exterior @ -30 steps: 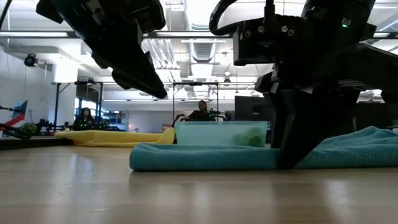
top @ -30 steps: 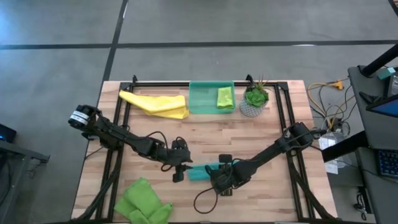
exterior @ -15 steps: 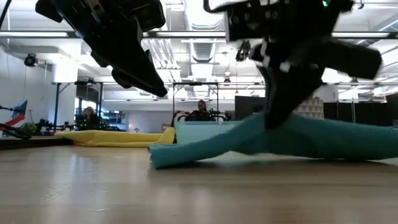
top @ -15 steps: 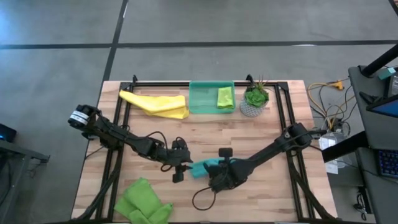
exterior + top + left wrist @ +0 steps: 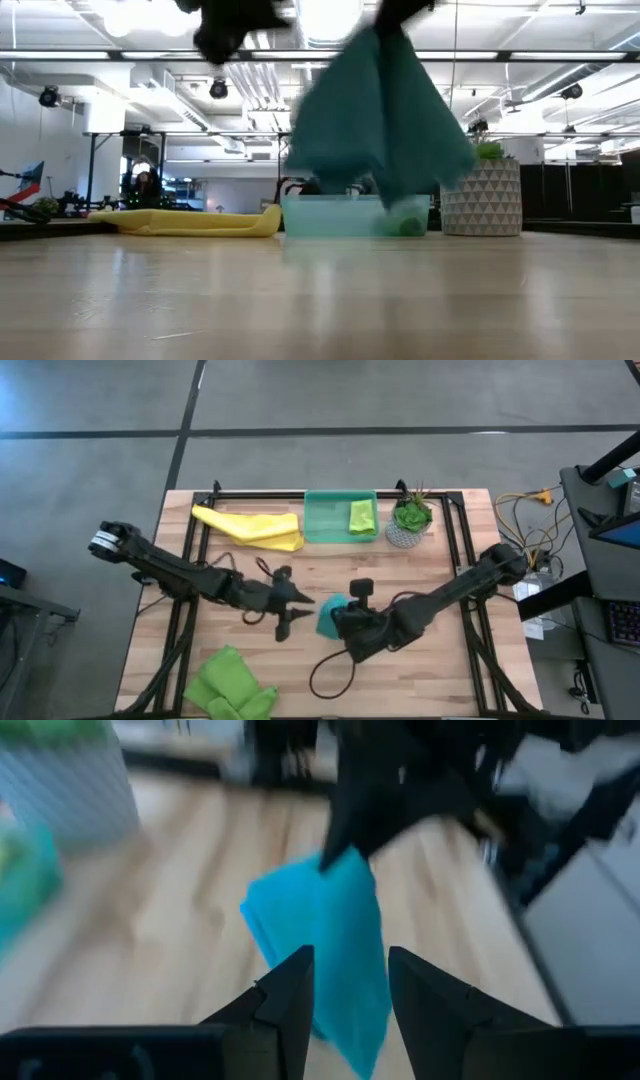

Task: Fold microfiber towels
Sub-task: Fold the blue microfiber cloth

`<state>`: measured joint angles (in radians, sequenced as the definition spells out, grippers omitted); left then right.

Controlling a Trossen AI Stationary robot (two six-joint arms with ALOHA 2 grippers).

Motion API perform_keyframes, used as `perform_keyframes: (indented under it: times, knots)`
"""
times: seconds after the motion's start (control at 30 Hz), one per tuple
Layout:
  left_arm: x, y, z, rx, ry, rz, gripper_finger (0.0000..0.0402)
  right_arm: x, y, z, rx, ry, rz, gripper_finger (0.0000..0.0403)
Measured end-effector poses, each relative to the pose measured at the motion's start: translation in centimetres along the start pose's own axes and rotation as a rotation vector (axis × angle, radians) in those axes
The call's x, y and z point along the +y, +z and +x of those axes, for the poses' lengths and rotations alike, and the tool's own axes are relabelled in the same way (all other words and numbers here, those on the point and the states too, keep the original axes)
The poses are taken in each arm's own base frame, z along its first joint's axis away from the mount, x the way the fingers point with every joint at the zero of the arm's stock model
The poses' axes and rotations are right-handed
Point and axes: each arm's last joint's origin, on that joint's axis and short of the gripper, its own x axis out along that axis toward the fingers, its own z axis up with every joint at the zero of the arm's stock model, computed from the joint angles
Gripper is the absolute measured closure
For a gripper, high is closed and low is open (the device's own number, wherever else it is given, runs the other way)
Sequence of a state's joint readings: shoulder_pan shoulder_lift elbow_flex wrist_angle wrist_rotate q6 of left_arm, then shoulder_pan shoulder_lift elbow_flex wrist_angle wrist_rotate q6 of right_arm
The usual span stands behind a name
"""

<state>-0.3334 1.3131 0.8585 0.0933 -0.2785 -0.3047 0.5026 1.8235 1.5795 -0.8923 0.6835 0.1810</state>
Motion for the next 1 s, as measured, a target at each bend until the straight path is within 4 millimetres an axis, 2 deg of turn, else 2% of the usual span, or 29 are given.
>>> perform_keyframes:
  times: [0.2,0.47,0.57,0.83,1.0]
  knots:
    - [1.0,4.8,-4.6,-0.283,-0.022,-0.022,0.0286,-1.7,2.4,-3.6,-0.274,-0.09,-0.082,0.039]
    - [1.8,8.3,-9.8,-0.532,-0.098,-0.08,0.0286,-2.8,5.8,-5.8,-0.503,-0.259,-0.19,0.0391]
    - [1.6,9.0,-10.6,-0.546,-0.197,-0.091,0.0286,-3.2,6.8,-6.1,-0.566,-0.258,-0.2,0.0391]
    - [1.7,9.1,-10.2,-0.502,-0.353,-0.112,0.0285,-4.1,9.2,-7.7,-0.694,-0.215,-0.213,0.0391]
    - [1.5,9.3,-9.7,-0.519,-0.409,-0.087,0.0247,-4.5,10.1,-8.5,-0.734,-0.204,-0.205,0.0391]
